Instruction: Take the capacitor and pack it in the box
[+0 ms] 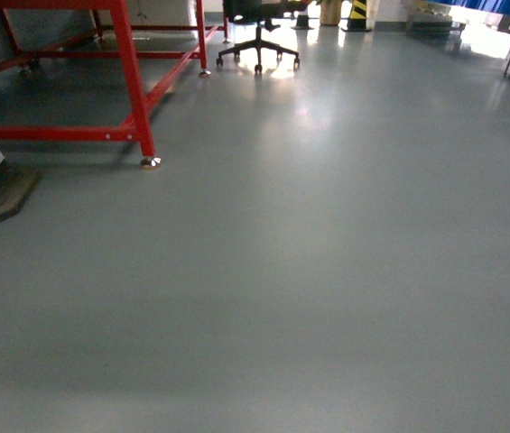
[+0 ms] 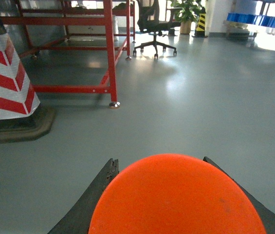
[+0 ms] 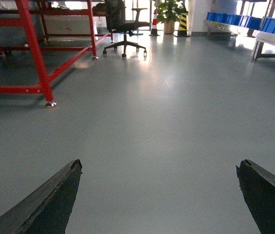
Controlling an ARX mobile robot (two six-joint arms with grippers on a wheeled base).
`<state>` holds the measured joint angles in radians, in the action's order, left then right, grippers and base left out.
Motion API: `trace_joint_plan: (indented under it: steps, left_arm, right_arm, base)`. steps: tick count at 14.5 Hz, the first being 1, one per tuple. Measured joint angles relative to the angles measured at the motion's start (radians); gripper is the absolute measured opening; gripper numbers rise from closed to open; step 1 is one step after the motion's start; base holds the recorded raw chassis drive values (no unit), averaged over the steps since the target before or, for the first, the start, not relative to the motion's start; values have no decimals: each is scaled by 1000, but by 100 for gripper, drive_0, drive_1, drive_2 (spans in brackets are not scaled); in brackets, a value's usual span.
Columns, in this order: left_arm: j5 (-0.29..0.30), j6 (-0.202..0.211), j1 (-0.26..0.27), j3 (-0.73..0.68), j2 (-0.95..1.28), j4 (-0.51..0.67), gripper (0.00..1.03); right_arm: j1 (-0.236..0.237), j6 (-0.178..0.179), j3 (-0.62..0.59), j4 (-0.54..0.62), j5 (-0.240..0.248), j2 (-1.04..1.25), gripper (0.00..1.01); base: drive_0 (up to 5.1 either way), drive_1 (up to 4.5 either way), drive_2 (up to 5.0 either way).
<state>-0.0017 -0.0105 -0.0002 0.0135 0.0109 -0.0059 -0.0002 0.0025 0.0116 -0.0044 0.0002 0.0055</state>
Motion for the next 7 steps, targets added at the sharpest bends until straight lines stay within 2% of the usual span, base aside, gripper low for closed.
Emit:
trace_joint_plan:
  steps: [7]
  left_arm:
    - [1,0,0,0,0,1,43]
  right_arm:
    - [0,0,0,0,0,0,98]
  base:
    - [-506,239,239]
